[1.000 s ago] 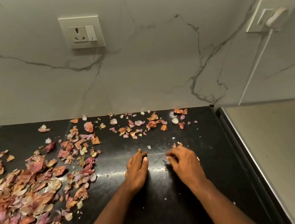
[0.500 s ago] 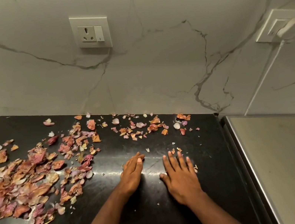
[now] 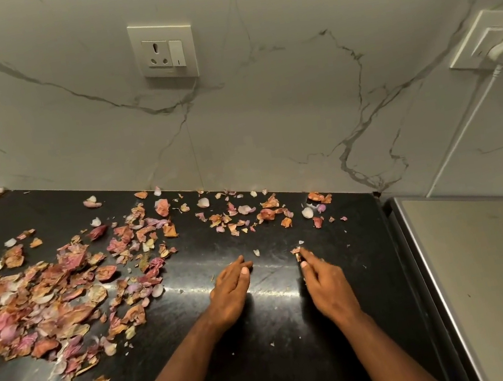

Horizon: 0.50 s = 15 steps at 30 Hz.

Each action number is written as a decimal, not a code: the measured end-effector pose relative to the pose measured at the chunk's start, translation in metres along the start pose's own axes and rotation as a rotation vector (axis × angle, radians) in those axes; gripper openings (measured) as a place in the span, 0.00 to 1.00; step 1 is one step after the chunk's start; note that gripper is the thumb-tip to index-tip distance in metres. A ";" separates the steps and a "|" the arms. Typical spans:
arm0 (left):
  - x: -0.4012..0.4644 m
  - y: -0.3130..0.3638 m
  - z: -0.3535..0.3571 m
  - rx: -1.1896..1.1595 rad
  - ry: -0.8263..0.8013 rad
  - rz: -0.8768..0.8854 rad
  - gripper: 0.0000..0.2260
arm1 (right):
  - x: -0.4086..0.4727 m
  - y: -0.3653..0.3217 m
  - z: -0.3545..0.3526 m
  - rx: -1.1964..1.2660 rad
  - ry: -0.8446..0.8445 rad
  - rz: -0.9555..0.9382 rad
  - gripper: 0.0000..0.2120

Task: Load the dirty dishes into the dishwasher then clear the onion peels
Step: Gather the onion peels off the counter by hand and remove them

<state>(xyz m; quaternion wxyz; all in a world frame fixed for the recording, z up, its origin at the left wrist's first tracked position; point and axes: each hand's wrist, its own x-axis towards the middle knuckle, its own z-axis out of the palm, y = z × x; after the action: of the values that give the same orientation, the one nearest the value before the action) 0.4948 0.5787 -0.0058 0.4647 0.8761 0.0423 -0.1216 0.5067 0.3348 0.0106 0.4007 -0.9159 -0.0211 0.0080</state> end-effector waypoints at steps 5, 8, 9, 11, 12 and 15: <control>0.000 -0.002 -0.001 -0.001 0.014 -0.007 0.48 | 0.024 -0.002 -0.016 -0.042 -0.033 0.045 0.25; 0.000 0.000 -0.001 0.017 -0.005 0.001 0.42 | 0.029 -0.001 -0.011 -0.229 -0.308 -0.064 0.27; -0.001 0.000 -0.001 0.021 -0.008 0.003 0.39 | 0.027 0.000 -0.009 -0.227 -0.314 -0.097 0.27; -0.001 0.000 -0.001 0.015 -0.001 0.006 0.39 | 0.019 -0.001 -0.012 -0.133 -0.239 -0.108 0.25; 0.000 -0.001 -0.001 0.012 0.001 0.006 0.39 | 0.014 -0.002 -0.015 -0.081 -0.190 -0.088 0.24; 0.000 0.001 -0.001 0.021 -0.007 0.015 0.32 | 0.004 -0.003 -0.027 0.016 -0.100 -0.027 0.20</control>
<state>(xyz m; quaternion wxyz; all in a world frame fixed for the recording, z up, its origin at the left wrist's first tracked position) 0.4947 0.5796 -0.0044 0.4565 0.8808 0.0327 -0.1217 0.5116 0.3173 0.0309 0.4063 -0.9109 -0.0533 0.0487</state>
